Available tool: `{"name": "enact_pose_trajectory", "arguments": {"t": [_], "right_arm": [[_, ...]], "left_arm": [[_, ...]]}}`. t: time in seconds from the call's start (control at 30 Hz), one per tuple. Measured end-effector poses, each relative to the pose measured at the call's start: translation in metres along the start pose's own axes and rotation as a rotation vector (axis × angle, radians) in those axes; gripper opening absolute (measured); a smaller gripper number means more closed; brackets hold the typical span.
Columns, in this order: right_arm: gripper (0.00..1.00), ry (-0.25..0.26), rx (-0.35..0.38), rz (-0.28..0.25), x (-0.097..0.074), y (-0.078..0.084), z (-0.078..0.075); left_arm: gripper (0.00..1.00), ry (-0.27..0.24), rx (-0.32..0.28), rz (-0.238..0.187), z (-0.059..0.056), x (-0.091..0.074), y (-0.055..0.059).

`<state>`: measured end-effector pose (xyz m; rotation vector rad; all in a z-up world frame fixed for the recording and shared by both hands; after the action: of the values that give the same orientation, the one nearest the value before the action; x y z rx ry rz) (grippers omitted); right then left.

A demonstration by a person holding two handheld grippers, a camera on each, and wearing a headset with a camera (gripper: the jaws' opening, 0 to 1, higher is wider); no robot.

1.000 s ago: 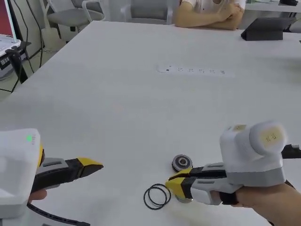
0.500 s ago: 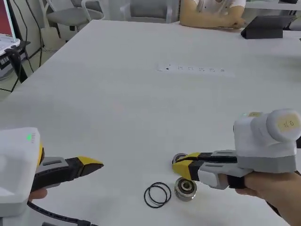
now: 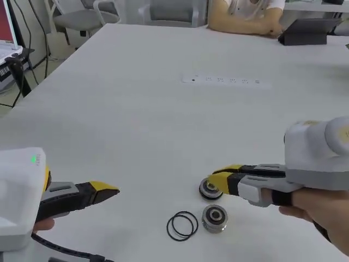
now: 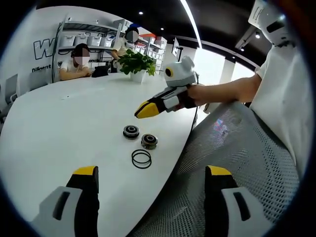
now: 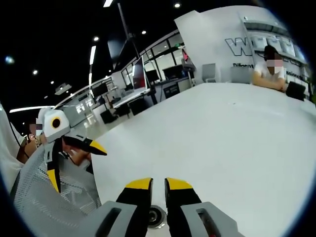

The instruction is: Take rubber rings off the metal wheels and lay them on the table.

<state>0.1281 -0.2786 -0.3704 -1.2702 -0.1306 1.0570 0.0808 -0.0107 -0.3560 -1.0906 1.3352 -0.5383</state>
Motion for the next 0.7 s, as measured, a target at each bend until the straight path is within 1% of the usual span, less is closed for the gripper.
{"name": "enact_pose_trajectory", "arguments": {"t": [0.17, 0.3, 0.43, 0.53, 0.63, 0.7], "right_arm": [[0.08, 0.030, 0.009, -0.027, -0.006, -0.004, -0.007], [0.08, 0.055, 0.026, -0.055, -0.013, -0.007, -0.014], [0.08, 0.077, 0.033, -0.067, -0.016, -0.007, -0.018], [0.09, 0.089, 0.037, -0.062, -0.017, -0.006, -0.020], [0.09, 0.104, 0.020, -0.045, -0.018, -0.004, -0.023], [0.09, 0.113, 0.013, -0.035, -0.018, -0.003, -0.025]], "left_arm": [[0.87, -0.001, 0.006, -0.002, 0.000, 0.000, -0.001], [0.87, 0.002, 0.026, 0.010, 0.000, 0.001, -0.001], [0.88, -0.005, 0.045, 0.014, 0.000, 0.000, -0.003], [0.88, -0.010, 0.075, 0.018, 0.001, -0.001, -0.006], [0.88, -0.005, 0.081, 0.019, 0.001, -0.001, -0.010], [0.89, -0.007, 0.093, -0.003, -0.001, -0.001, -0.016]]}}
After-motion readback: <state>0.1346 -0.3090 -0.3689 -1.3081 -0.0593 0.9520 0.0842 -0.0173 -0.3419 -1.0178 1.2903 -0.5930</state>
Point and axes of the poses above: the centre of the closed fingertips' face, and the gripper's own axes: x roughly forward along the fingers, z roughly to its left, y roughly out of its underside, the point moved 10 cm from there along -x, roughly backward along the fingers, and after that the axes turned 4 degrees about x, right-handed, at the moved point
